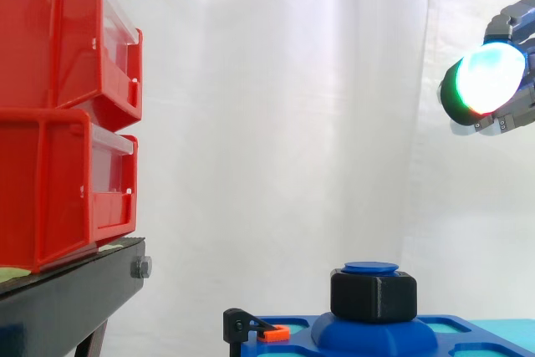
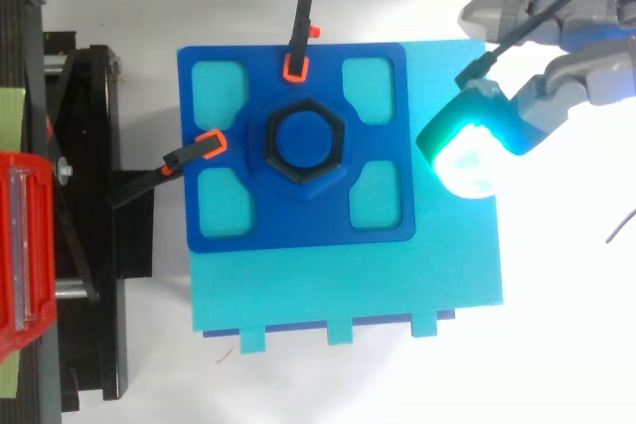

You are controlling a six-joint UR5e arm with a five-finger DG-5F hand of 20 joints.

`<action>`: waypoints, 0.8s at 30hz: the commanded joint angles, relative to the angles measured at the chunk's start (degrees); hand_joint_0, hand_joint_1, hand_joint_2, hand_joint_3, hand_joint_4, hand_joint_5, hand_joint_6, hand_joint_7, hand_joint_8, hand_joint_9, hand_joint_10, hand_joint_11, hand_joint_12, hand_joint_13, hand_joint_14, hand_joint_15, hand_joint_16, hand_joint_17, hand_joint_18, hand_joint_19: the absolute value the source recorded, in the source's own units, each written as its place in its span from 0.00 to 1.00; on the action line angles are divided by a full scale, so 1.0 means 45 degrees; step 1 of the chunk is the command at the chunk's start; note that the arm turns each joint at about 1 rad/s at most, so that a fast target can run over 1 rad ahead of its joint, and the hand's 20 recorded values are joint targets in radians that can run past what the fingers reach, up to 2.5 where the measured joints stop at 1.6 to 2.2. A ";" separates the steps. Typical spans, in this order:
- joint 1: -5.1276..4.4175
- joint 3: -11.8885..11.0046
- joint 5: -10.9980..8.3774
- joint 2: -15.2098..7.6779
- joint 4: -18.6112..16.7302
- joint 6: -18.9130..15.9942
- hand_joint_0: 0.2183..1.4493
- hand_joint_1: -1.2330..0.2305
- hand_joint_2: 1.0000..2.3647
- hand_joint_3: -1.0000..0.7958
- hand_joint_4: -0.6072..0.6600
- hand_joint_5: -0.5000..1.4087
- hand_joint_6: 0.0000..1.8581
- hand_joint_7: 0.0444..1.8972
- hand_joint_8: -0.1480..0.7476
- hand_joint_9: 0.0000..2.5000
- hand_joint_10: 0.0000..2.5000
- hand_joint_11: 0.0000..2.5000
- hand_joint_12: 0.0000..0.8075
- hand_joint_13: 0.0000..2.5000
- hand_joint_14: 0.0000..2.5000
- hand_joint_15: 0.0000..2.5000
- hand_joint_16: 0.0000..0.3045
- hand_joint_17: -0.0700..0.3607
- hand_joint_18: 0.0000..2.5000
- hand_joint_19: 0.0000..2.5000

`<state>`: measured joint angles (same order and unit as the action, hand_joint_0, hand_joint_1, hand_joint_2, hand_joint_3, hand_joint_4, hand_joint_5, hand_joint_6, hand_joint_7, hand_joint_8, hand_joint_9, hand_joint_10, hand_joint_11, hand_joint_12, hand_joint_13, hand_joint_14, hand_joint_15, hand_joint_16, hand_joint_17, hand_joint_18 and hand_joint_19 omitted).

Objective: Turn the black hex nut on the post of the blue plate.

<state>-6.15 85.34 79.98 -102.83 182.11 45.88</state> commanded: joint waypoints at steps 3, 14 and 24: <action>0.0000 -0.0001 0.0000 -0.0001 0.0000 0.0000 0.17 0.54 0.00 0.28 0.44 0.12 0.27 0.34 0.23 0.00 0.00 0.00 0.33 0.00 0.00 0.02 0.13 0.37 0.00 0.05; 0.0000 -0.0001 0.0000 -0.0001 0.0000 0.0000 0.17 0.54 0.00 0.28 0.45 0.12 0.27 0.33 0.24 0.00 0.00 0.00 0.33 0.00 0.00 0.02 0.13 0.37 0.00 0.04; 0.0000 -0.0001 0.0000 -0.0001 0.0000 0.0000 0.17 0.54 0.00 0.28 0.45 0.12 0.27 0.31 0.24 0.00 0.00 0.00 0.33 0.00 0.00 0.01 0.13 0.37 0.00 0.04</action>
<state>-6.15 85.34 79.98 -102.83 182.11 45.88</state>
